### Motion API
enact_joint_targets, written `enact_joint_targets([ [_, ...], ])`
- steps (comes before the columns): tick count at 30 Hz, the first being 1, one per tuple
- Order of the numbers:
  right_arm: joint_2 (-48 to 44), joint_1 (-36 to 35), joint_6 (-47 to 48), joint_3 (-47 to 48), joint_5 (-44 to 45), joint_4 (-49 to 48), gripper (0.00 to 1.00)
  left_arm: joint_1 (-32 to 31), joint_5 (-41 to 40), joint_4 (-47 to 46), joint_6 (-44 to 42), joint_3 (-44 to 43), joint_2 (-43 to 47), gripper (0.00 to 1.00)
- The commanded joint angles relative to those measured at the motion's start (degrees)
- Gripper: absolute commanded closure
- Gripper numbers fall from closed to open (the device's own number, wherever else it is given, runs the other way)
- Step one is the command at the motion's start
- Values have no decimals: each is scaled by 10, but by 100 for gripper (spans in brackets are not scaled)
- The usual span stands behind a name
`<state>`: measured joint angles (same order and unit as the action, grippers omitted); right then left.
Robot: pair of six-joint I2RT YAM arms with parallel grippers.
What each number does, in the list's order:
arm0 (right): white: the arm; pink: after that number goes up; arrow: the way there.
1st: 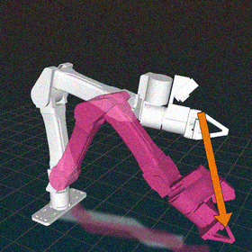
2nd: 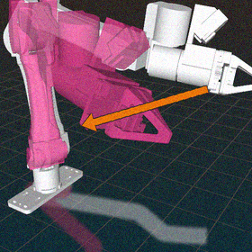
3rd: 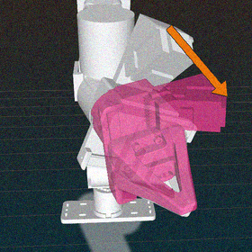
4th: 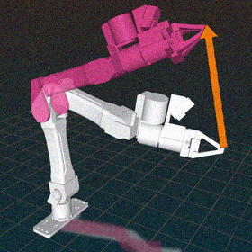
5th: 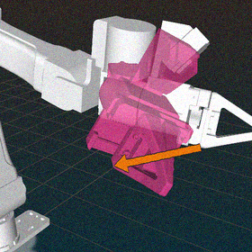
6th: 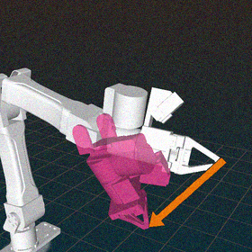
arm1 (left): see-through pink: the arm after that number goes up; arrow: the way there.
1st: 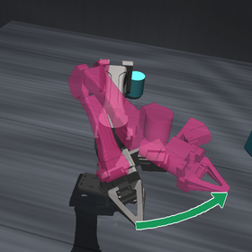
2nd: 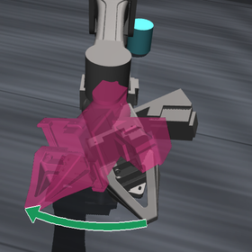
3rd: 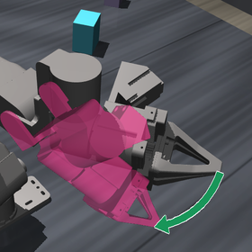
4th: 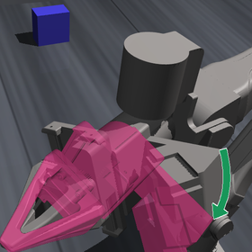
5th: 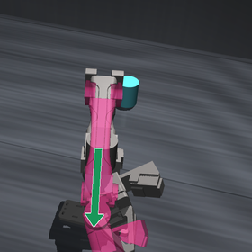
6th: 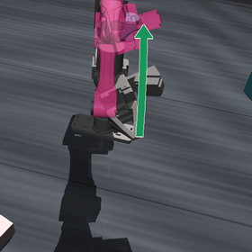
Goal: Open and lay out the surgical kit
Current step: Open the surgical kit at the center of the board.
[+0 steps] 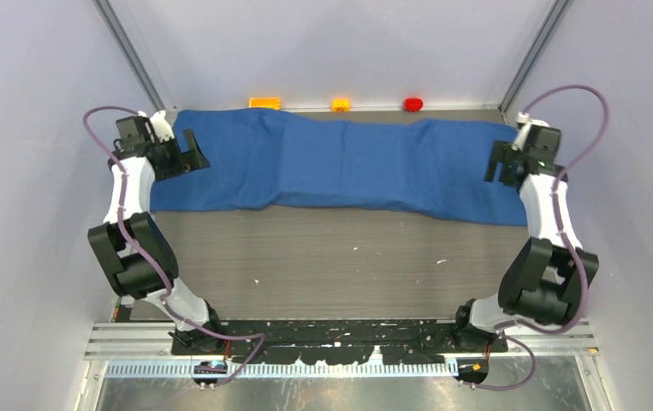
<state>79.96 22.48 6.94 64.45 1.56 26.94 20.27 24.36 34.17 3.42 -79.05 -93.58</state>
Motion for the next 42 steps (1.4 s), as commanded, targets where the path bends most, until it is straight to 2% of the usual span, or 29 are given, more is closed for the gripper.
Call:
enact_joint_targets([
  [1,74,-110,14,89,-18,-29,12,-49,-4,-27,-31,-53,-43,0],
  [4,159,-158,2,153,4,-29,13,-89,-11,-45,-13,-94,-92,0],
  [8,270,-183,-52,276,-48,-1,14,-111,2,-68,73,-187,-183,3],
  [11,333,-197,-84,348,-78,20,16,-135,11,-74,118,-285,-266,7],
  [14,362,-204,-104,396,-98,43,17,-166,-24,-49,133,-424,-363,7],
  [18,350,-206,-106,384,-102,43,17,-194,-78,10,206,-583,-474,7],
  [21,335,-206,-104,367,-103,41,17,-197,-94,27,263,-647,-531,10],
  [26,310,-206,-106,341,-112,38,18,-216,-77,12,354,-651,-565,13],
  [30,295,-206,-112,311,-124,27,18,-225,-87,16,378,-648,-581,16],
  [33,294,-206,-113,301,-133,25,18,-229,-88,10,395,-644,-591,24],
  [36,295,-206,-113,296,-133,24,18,-230,-73,-10,413,-636,-598,38],
  [40,298,-206,-111,293,-134,27,18,-229,-41,-42,427,-631,-603,59],
  [42,300,-206,-109,294,-134,31,18,-228,-21,-54,430,-632,-605,73],
])
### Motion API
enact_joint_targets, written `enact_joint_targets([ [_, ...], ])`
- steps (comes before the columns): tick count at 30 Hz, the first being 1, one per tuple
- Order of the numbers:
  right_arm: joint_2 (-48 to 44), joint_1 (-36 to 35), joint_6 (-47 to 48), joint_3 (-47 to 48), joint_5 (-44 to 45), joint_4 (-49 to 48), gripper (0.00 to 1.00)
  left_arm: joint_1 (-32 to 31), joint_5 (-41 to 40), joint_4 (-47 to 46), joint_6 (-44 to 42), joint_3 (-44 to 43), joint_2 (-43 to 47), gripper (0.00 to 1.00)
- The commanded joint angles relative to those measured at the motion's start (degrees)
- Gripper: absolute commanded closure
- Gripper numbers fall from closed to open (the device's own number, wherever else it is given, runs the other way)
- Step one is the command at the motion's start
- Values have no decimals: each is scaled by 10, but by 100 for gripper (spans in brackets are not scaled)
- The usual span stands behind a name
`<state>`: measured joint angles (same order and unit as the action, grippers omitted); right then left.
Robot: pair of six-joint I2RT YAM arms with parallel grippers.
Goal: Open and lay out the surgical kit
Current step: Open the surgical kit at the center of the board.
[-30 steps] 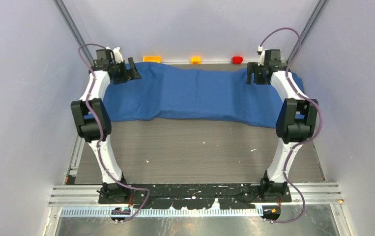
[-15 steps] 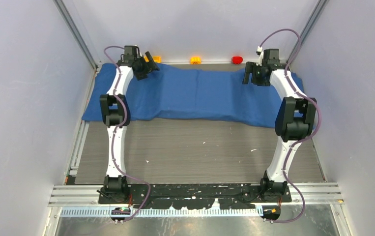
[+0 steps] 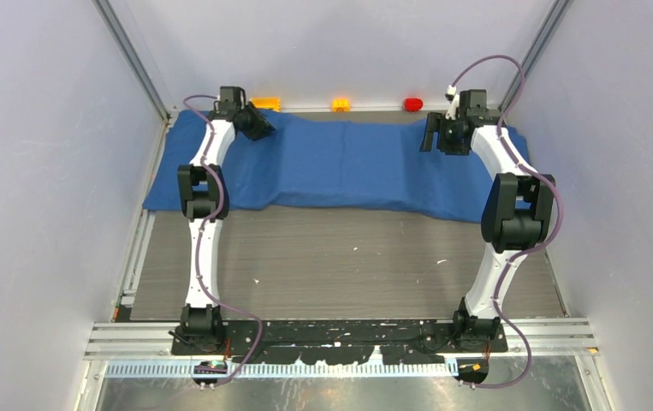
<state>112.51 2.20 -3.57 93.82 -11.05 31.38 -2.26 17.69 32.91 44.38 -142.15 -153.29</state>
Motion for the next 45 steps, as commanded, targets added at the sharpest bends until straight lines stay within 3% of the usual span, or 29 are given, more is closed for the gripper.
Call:
enact_joint_targets([
  [1,-25,-3,-1,1,-8,-11,18,-2,51,-46,23,-1,-9,80],
  [4,-25,-4,2,2,-6,-6,19,4,80,-56,25,-3,-7,100],
  [12,-33,-3,7,7,-5,-7,20,46,192,-109,37,17,51,100],
  [16,-44,-3,6,13,-10,-8,20,48,236,-107,-13,70,142,100],
  [25,-73,-3,32,-2,0,-11,19,30,264,-113,-195,365,390,100],
  [31,-103,-4,62,-25,2,-11,20,-9,251,8,-399,544,545,100],
  [36,-120,-6,106,-35,-69,-6,19,-57,178,154,-607,669,663,100],
  [41,-115,-22,135,-34,-87,-12,18,-83,93,212,-704,752,723,100],
  [43,-107,-44,136,-33,-81,-20,18,-85,78,218,-712,762,728,94],
  [45,-98,-52,135,-28,-78,-21,18,-86,74,221,-714,756,728,75],
])
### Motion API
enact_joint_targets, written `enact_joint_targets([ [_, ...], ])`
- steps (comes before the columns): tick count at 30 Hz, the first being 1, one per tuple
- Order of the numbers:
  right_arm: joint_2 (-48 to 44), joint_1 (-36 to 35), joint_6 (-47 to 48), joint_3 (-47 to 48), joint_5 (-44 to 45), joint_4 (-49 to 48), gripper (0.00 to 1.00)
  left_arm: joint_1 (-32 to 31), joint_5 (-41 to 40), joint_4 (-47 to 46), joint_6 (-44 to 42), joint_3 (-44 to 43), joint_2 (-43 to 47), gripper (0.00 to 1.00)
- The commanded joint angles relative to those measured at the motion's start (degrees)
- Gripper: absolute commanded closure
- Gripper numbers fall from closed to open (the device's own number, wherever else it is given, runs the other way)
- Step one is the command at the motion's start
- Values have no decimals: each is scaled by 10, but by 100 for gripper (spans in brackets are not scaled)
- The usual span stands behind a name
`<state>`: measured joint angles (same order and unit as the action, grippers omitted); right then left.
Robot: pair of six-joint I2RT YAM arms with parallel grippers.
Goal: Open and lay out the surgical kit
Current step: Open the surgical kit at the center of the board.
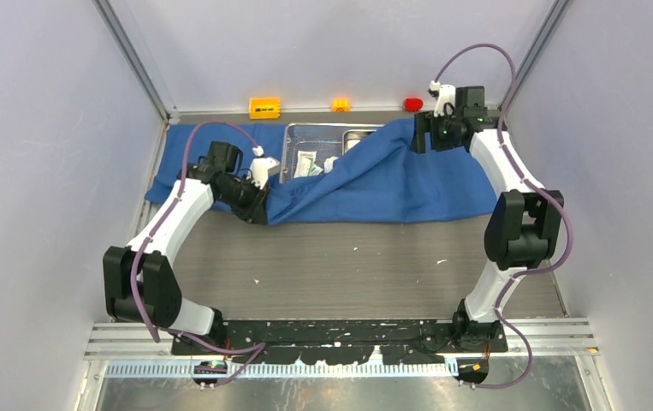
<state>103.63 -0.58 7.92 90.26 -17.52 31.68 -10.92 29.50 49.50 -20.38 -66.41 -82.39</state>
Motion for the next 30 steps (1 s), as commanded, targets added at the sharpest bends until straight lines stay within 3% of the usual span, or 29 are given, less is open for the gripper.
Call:
enact_joint_targets([
  [1,-4,-28,19,10,-12,-24,18,1,-42,56,-67,-9,17,67],
  [5,5,-36,16,11,-12,-24,18,1,-36,48,-76,-54,13,40],
  [12,0,-37,24,5,-11,-6,18,-19,3,64,-161,-158,-39,11],
  [18,-25,-37,30,-20,-5,0,18,-76,2,130,-281,-262,-147,8],
  [23,-70,-38,30,-65,9,-10,18,-109,-4,182,-307,-341,-251,9],
  [30,-107,-37,26,-100,12,-8,18,-114,-58,198,-314,-370,-313,22],
])
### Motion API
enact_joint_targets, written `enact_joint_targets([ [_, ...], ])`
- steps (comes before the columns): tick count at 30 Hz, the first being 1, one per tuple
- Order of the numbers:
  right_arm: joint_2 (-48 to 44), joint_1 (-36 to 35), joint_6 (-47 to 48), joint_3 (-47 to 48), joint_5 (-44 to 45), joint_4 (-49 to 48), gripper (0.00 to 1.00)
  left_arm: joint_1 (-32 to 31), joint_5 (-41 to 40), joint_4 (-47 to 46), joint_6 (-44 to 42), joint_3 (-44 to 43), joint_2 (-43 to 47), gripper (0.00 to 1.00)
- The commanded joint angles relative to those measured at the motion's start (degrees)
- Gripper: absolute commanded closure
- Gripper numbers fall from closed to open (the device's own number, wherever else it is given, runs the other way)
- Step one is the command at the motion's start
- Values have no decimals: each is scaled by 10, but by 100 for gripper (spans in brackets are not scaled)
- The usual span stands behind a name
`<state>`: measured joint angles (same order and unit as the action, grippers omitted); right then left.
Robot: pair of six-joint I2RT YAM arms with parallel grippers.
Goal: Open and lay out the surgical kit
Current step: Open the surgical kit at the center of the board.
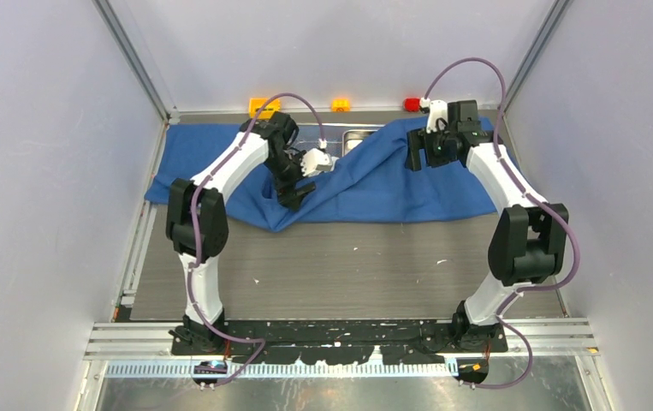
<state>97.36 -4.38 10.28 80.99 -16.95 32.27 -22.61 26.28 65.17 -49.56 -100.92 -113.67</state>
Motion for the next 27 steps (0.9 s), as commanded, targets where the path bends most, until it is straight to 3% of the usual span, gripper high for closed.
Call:
enact_joint_targets([
  [1,-47,0,3,-9,6,-13,18,3,-30,48,-22,-21,0,26],
  [6,-50,1,6,-10,6,-12,19,3,-33,62,-21,34,31,45],
  [12,-35,1,4,8,-2,-11,18,2,-35,52,20,99,68,79],
  [17,-27,0,3,3,-7,-17,18,3,-17,12,54,174,125,90],
  [20,-19,1,-1,4,-14,-19,18,3,-4,6,62,188,153,92],
  [25,-15,0,-5,4,-21,-23,19,5,-46,-58,85,185,171,72],
  [27,-15,0,-5,3,-21,-22,18,9,-64,-77,95,169,162,59],
])
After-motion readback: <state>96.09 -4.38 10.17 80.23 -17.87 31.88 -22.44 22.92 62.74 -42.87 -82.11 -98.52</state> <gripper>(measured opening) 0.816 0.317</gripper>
